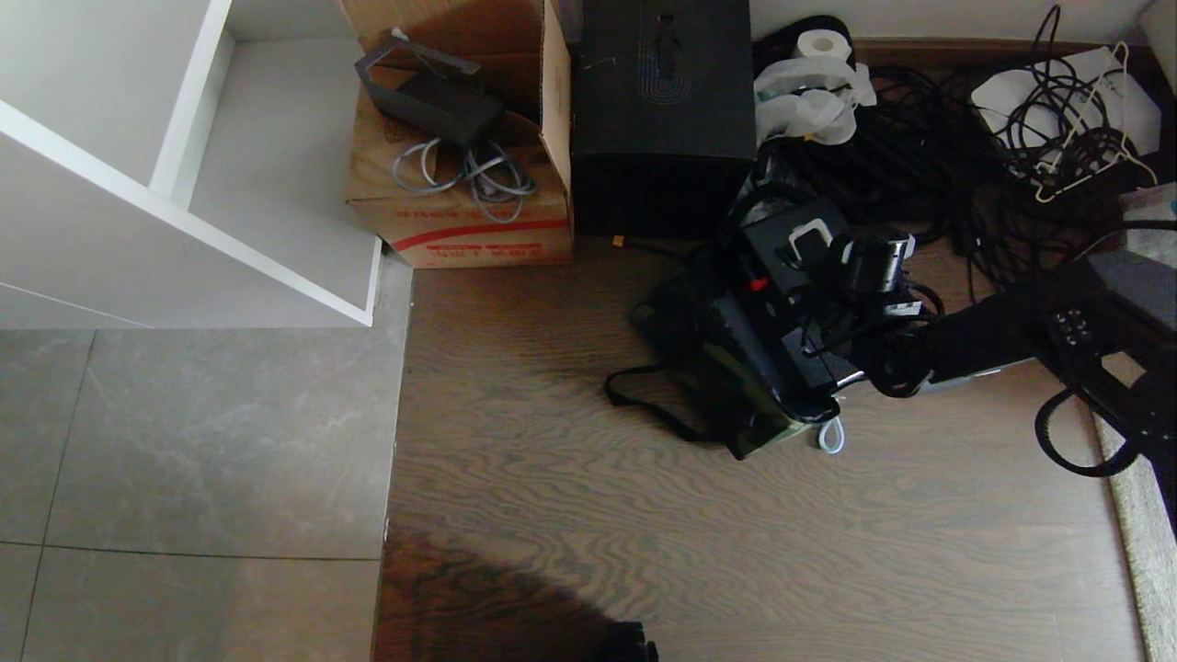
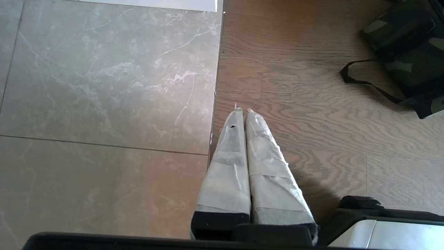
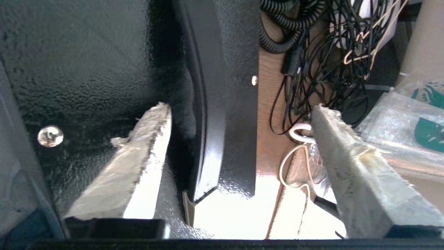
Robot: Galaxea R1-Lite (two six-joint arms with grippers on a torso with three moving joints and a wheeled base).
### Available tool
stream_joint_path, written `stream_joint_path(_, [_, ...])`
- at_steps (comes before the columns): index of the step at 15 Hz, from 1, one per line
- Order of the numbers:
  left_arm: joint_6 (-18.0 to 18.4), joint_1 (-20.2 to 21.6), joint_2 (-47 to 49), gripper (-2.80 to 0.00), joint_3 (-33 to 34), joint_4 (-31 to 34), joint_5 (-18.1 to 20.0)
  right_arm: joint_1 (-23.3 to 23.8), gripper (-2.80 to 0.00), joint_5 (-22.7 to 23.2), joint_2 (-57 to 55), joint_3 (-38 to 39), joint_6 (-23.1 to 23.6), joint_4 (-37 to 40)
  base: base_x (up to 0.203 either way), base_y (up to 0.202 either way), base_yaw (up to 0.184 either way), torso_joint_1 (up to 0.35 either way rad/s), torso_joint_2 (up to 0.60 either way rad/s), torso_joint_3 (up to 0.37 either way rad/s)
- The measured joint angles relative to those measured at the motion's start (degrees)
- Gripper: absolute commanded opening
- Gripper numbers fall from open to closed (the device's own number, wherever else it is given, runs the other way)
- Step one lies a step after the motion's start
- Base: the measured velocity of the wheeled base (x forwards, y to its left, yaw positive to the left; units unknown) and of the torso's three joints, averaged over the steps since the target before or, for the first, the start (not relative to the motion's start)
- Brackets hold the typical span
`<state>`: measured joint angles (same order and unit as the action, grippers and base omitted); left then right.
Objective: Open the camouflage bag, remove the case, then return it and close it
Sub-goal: Release the handle
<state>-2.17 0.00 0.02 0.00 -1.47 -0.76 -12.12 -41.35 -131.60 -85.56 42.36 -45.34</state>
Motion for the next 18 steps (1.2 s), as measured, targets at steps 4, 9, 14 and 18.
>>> stream_joint_path(4, [0.0, 0.0, 0.0, -2.8, 0.0, 0.0, 0.0, 0.7, 0.0, -1.7, -3.4, -5.5, 0.6, -0.3, 0.0, 0.0, 0.0, 0.0, 0.0, 0.0])
stream_joint_path(9, [-0.1, 0.0, 0.0, -2.8, 0.0, 0.0, 0.0, 2.0, 0.0, -4.5, -8.2, -12.5, 1.0, 0.0, 0.0, 0.0, 0.0, 0.0, 0.0, 0.0])
stream_joint_path(14, [-0.1, 0.0, 0.0, -2.8, 0.0, 0.0, 0.0, 4.3, -2.8, -6.0, -12.2, -19.2, 3.4, 0.4, 0.0, 0.0, 0.0, 0.0, 0.0, 0.0])
stream_joint_path(18, [0.0, 0.0, 0.0, -2.8, 0.0, 0.0, 0.0, 4.7, -2.8, -6.3, -13.4, -19.2, 3.8, 0.6, 0.0, 0.0, 0.0, 0.0, 0.0, 0.0])
